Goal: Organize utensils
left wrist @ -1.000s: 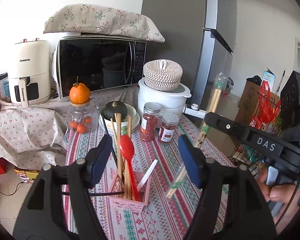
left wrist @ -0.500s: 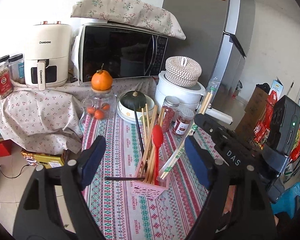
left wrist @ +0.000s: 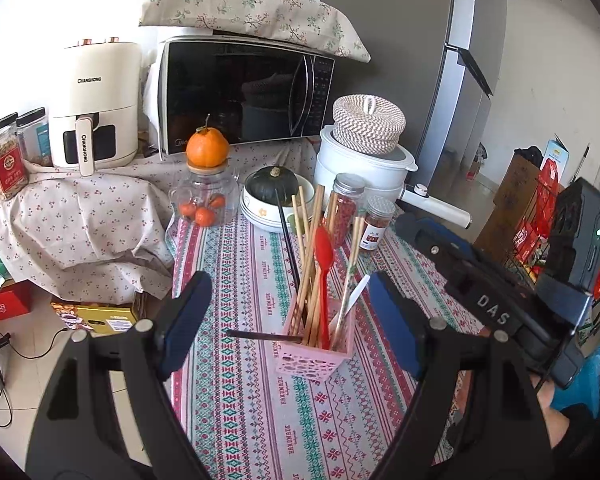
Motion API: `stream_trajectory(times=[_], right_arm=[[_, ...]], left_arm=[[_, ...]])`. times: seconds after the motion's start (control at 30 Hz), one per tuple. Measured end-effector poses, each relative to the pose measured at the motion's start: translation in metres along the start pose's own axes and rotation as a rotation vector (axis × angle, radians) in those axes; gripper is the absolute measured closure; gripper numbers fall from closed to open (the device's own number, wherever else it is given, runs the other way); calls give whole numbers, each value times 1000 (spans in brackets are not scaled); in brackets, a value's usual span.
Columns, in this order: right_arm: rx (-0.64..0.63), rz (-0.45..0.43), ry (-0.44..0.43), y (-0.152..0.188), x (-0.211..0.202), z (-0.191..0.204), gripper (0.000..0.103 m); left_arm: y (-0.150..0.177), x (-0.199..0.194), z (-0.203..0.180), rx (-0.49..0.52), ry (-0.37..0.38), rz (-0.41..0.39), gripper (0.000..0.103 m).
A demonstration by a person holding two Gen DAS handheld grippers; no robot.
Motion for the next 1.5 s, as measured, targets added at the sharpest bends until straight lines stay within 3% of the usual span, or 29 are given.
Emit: stream_trajectory(times=[0.2, 0.37, 0.47, 0.53, 0.73, 0.87, 1.1, 1.5], right_arm=[[68, 7, 24, -8, -32, -16, 38], [103, 13, 167, -13, -70, -39, 18], [84, 44, 243, -10, -91, -49, 9], [69, 71, 295, -5, -102, -55, 0], [-15, 188, 444, 20, -117, -69, 0], [22, 283, 440, 40, -117, -74, 0], [-6, 301, 491, 49, -118, -75, 0], [-2, 330, 485, 53, -112, -77, 0]], left_arm=[[8, -4, -10, 29, 3, 18, 20], [19, -17, -23, 59, 27, 25, 11], [25, -27, -29, 76, 11, 7, 0], [30, -31, -32, 93, -24, 10, 0], [46, -35, -46, 114, -41, 26, 0], [52, -36, -58, 100, 0, 30, 0], [59, -25, -62, 113, -44, 41, 0], [65, -12, -59, 111, -58, 84, 0]])
Point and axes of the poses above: each gripper's, at about its wrist camera, not at the fingertips, and x roughly the way its jaws point, z to its left, y to its underside, the point moved 9 cm from there along x, roughly the way its jaws point, and after that the axes turned 8 degrees about z, right-handed, at the moved point
